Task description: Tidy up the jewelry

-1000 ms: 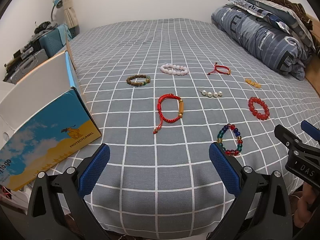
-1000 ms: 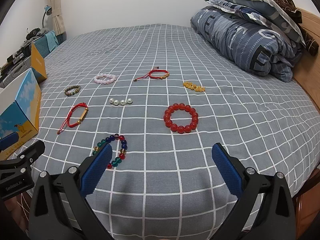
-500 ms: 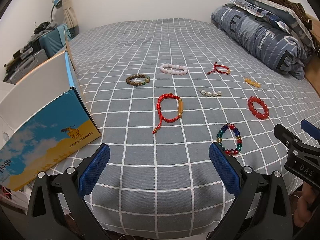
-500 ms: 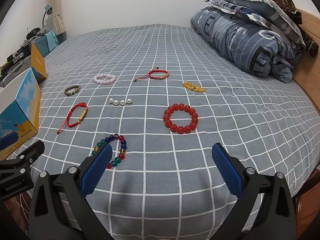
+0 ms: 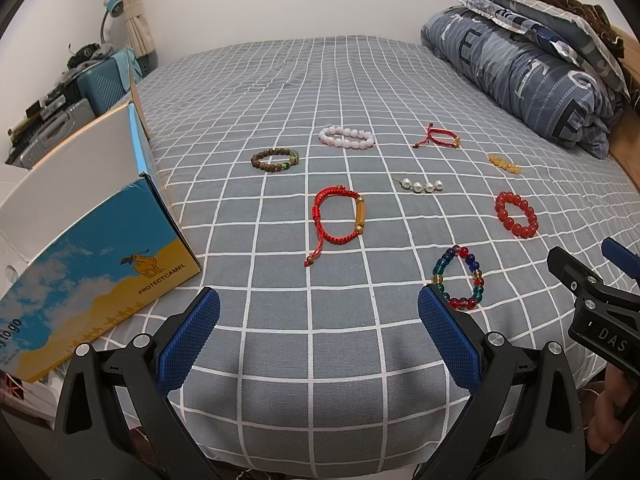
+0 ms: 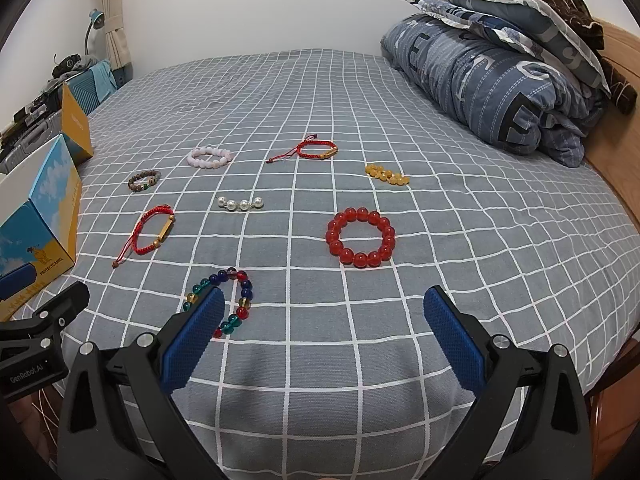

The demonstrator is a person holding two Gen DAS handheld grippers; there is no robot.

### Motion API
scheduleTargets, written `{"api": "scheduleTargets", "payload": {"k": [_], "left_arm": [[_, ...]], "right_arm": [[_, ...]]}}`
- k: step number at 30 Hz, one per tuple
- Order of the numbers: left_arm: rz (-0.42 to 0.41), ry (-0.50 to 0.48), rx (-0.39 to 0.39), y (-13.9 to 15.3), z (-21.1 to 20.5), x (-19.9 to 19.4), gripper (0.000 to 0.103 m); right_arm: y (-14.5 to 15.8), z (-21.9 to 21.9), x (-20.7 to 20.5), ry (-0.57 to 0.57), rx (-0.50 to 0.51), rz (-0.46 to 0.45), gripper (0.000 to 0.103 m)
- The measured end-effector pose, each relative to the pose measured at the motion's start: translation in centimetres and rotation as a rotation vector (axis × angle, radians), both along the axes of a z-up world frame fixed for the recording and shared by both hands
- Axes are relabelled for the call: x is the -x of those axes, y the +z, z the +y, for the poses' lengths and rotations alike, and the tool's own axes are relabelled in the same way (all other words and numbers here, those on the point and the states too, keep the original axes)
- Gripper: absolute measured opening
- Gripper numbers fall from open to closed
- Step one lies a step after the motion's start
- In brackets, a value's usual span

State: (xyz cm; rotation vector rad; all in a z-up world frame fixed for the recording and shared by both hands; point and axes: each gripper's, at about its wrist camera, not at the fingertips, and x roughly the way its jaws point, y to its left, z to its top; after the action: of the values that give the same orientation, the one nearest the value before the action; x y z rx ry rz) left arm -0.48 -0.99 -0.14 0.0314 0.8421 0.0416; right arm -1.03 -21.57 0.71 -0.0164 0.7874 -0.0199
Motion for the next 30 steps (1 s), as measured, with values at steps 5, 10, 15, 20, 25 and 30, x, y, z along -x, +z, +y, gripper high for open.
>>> {"api": "scheduleTargets", "payload": {"k": [5, 10, 15, 20, 25, 30], "left_arm": [[0.002, 0.0, -0.001, 0.0, 0.0, 0.0, 0.097], [0.002, 0.0, -0.001, 0.0, -0.1, 0.0, 0.097], [0.009, -0.009, 0.004, -0.1, -0.2, 0.0, 0.097], [0.019, -0.015, 0.018, 0.1, -0.2, -0.7, 0.097], [0.021, 0.0, 0.036, 1.4, 0.0, -2.5, 0.097], [0.02, 0.018, 0.033, 2.6, 0.5, -5.0, 0.097]], "right_arm": [[0.0, 0.0, 0.0, -0.002, 0.0, 0.001, 0.096], [0.0, 0.0, 0.0, -0.001, -0.001, 0.001, 0.096], [0.3, 0.0, 0.1, 0.013, -0.001, 0.001, 0.096], [1.5, -0.4, 0.1, 0.025, 0.003, -0.015, 0.096], [2.7, -1.1, -1.5, 0.019, -0.031, 0.005, 0.096], [3.7, -2.1, -3.8, 0.009, -0.053, 0.025, 0.096]]}}
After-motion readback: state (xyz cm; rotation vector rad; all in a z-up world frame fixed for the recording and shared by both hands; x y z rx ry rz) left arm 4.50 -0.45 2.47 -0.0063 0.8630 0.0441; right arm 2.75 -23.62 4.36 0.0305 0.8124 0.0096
